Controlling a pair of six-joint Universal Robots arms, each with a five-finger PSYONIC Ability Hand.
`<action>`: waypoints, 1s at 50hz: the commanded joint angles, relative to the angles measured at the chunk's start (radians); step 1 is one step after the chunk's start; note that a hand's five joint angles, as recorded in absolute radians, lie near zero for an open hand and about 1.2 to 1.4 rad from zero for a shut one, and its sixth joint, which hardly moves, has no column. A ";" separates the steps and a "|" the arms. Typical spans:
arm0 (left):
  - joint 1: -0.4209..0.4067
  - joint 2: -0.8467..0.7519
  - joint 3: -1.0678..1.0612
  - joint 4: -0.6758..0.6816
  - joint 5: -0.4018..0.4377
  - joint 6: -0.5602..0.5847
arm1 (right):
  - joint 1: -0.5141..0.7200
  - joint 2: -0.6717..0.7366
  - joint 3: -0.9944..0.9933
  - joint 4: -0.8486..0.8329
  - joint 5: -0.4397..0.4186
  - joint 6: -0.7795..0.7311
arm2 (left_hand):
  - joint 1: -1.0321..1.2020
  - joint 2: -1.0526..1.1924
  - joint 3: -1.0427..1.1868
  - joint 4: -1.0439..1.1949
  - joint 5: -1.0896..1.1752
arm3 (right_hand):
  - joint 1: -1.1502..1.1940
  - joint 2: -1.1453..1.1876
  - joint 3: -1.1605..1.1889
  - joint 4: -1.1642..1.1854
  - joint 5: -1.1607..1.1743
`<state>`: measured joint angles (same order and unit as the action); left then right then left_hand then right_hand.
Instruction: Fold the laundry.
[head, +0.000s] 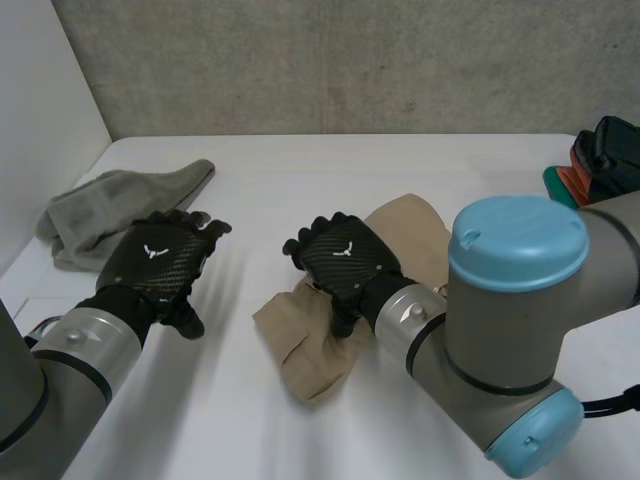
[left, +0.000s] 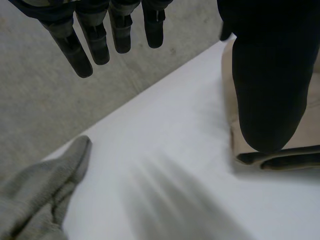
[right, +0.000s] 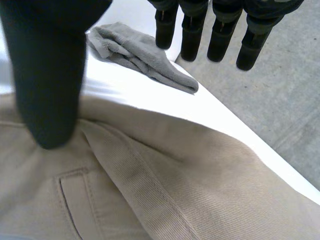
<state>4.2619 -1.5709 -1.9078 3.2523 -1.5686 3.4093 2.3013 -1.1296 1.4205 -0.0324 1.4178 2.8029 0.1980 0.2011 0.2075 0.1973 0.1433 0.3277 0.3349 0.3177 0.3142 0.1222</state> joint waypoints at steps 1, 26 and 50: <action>0.027 -0.006 0.064 -0.120 0.087 -0.090 | -0.037 -0.087 -0.025 0.130 -0.002 0.026 | -0.023 -0.027 -0.033 -0.023 -0.143 | -0.153 -0.160 -0.143 -0.140 -0.122; -0.138 -0.619 0.495 -0.132 0.102 -0.050 | -0.370 -0.306 0.290 0.097 -0.154 -0.097 | 0.065 0.062 0.056 0.066 -0.055 | -0.153 -0.160 -0.143 -0.140 -0.122; -0.114 -0.416 1.016 0.219 -0.151 0.076 | -0.405 -0.305 0.278 0.017 -0.158 -0.085 | 1.198 1.195 1.189 1.199 1.078 | -0.153 -0.160 -0.143 -0.140 -0.122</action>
<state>4.1535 -2.0310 -1.0985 3.4315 -1.8652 3.4983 1.8958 -1.4411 1.7146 -0.0146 1.2567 2.7081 1.1298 1.1910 1.1865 1.1973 0.9816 0.2266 0.2050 0.2065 0.2073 0.0491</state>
